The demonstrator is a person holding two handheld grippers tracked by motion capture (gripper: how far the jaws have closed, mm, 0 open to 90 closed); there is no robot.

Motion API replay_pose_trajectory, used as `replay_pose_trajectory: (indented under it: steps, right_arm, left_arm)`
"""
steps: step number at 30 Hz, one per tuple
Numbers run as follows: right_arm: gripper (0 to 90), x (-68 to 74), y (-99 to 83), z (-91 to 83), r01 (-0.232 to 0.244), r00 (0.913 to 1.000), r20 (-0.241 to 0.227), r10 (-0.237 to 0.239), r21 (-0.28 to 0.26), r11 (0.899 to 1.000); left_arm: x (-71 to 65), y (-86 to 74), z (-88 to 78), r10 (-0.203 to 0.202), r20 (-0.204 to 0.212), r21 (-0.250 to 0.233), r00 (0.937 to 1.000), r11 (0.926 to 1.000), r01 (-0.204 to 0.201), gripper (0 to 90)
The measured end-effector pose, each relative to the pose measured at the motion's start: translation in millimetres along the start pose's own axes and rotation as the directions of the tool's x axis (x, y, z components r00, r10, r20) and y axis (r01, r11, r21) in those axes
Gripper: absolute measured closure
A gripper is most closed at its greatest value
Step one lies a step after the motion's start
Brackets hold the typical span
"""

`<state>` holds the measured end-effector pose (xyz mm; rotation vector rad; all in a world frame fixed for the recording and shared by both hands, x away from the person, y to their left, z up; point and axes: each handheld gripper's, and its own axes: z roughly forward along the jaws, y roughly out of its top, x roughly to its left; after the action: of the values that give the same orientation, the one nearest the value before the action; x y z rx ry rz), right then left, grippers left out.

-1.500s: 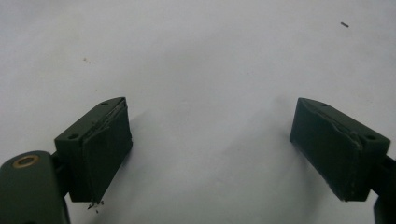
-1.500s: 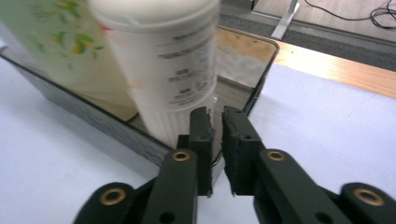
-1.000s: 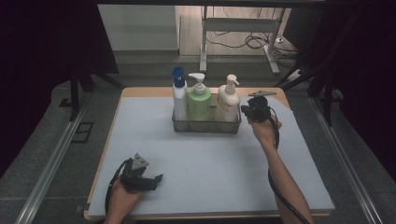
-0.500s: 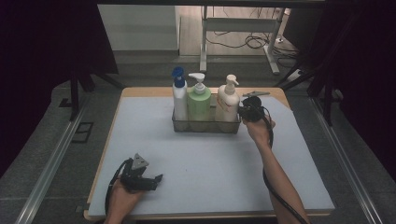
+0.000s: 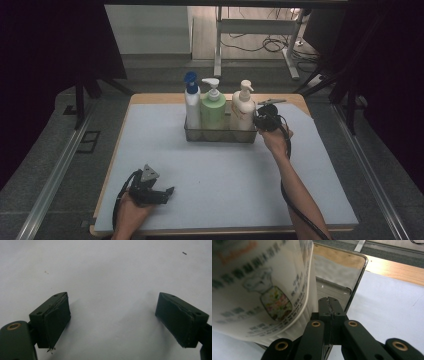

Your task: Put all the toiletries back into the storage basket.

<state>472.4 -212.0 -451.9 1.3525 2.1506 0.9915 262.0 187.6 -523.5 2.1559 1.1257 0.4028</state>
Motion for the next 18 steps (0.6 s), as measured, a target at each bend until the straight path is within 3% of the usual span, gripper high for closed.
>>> replay_pose_trajectory:
  steps: [18]
  right_arm:
    - [89.2, 12.5, -1.4, 7.2, 0.021, 0.9996, -0.021, -0.021, 0.011, 1.0]
  left_arm:
    - [0.0, 0.0, 0.0, 0.0, 0.0, 0.0, 1.0, 1.0, 0.0, 12.3]
